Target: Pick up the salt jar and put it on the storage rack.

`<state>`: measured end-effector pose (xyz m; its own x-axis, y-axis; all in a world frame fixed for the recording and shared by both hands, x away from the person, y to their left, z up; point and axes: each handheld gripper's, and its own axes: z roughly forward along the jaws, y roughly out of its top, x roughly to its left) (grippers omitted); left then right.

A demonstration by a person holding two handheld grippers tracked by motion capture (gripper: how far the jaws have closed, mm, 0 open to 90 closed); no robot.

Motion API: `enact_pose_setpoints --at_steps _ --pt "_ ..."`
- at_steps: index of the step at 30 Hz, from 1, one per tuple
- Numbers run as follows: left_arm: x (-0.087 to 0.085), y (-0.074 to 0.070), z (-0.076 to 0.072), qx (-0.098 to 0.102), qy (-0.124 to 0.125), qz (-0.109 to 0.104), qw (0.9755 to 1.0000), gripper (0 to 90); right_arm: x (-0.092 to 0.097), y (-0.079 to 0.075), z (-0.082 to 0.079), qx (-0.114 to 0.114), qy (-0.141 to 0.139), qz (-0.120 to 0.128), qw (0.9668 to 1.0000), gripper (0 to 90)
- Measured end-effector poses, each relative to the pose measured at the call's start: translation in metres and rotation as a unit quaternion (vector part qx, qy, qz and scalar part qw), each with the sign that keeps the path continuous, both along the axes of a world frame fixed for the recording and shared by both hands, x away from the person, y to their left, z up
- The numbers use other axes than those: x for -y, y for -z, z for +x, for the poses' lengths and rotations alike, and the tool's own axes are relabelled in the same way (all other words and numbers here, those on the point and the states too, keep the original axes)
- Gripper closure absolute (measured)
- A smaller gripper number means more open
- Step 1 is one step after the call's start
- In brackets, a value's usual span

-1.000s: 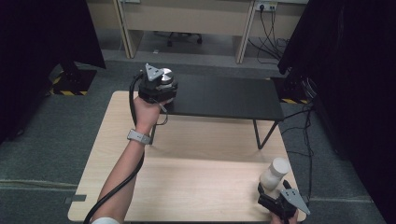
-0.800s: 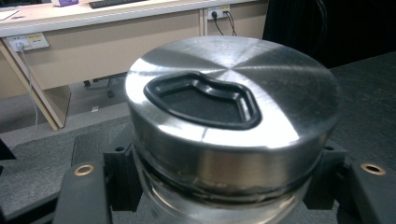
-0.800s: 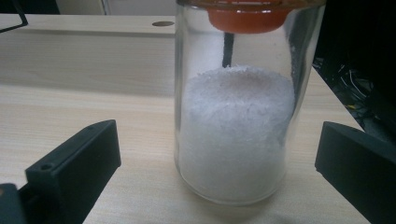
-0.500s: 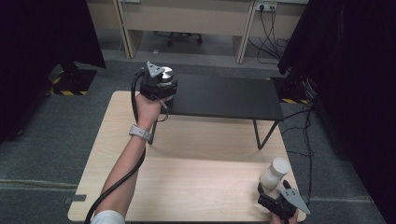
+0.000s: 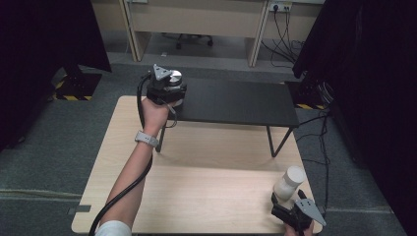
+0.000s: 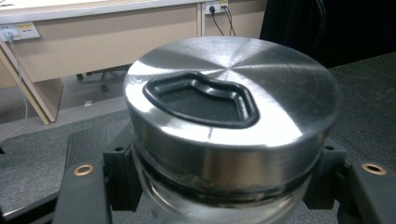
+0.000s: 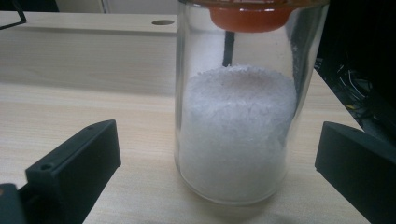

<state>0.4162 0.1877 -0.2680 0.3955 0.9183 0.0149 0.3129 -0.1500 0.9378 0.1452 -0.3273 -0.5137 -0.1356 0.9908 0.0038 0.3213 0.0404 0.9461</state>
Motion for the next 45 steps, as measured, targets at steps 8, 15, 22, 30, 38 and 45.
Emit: enact_pose_setpoints --at_steps 8,15,22,30,38,45 --pt "-0.002 0.003 0.000 0.004 0.002 -0.003 1.0000 30.4 0.000 0.000 0.000 0.000 0.000 0.001 1.0000 0.3" --pt "-0.001 0.005 0.000 0.001 0.007 -0.009 0.9999 19.0 0.000 0.000 0.000 0.001 0.000 0.001 1.0000 0.3" --pt "0.002 -0.004 0.004 -0.034 -0.001 -0.014 0.9993 0.7 0.001 0.000 0.000 -0.001 -0.002 0.003 1.0000 0.3" --pt "-0.002 -0.004 -0.001 -0.034 0.001 -0.022 0.9992 0.0 0.001 0.000 0.000 -0.001 -0.002 0.004 1.0000 0.3" --pt "-0.007 -0.001 -0.013 -0.033 -0.005 -0.028 0.9990 0.0 0.000 -0.001 0.000 -0.004 0.000 0.004 1.0000 0.3" --pt "-0.016 0.003 -0.030 -0.031 -0.001 -0.034 0.9989 0.0 0.000 -0.002 0.001 -0.007 -0.001 0.002 1.0000 0.3"
